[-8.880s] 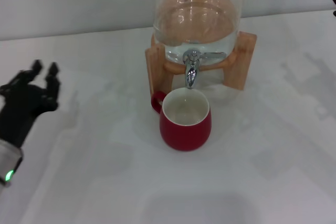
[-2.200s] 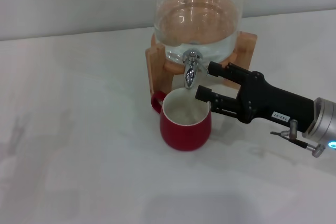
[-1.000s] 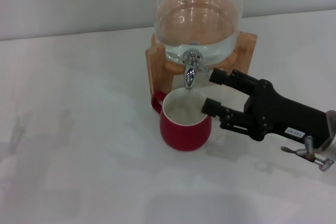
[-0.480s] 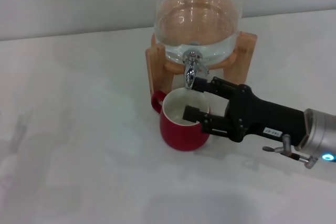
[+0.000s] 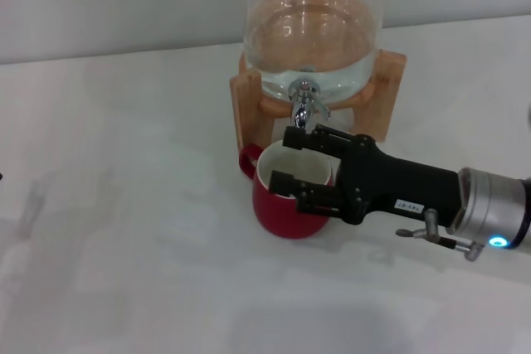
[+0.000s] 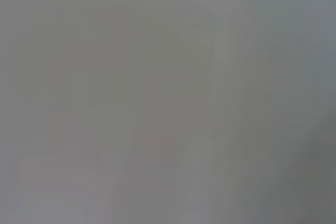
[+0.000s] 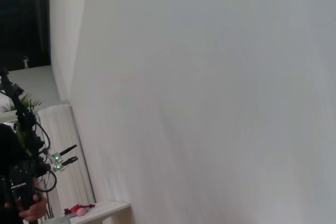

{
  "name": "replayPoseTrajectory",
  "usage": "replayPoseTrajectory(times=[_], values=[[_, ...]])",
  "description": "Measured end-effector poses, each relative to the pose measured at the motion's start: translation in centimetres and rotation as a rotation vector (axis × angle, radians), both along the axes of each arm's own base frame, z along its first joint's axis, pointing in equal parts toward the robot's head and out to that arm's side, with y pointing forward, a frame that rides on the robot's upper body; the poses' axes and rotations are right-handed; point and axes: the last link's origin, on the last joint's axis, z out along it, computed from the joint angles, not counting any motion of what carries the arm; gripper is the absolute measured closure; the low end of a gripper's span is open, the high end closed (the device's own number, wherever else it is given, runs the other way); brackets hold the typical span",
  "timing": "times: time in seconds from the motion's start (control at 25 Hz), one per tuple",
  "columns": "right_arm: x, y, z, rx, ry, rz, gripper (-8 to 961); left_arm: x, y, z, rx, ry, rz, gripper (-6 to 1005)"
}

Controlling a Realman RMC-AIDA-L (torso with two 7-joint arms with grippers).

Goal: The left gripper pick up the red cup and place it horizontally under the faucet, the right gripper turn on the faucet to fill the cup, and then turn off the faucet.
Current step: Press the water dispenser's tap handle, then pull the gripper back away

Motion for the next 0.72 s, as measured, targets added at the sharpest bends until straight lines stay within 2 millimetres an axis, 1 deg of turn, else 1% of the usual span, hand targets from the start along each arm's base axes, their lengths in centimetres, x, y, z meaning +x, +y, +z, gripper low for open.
replayPoseTrajectory(times=[0.4, 0.72], values=[[-0.37, 0.61, -0.38, 0.001, -0.019, -0.001, 173, 0.05, 0.06, 0.00, 0.000, 0.000, -0.002, 122], [-0.35, 0.94, -0.10, 0.017, -0.012, -0.014, 173, 0.05, 0.05, 0.00, 0.000, -0.001, -0.002, 122]])
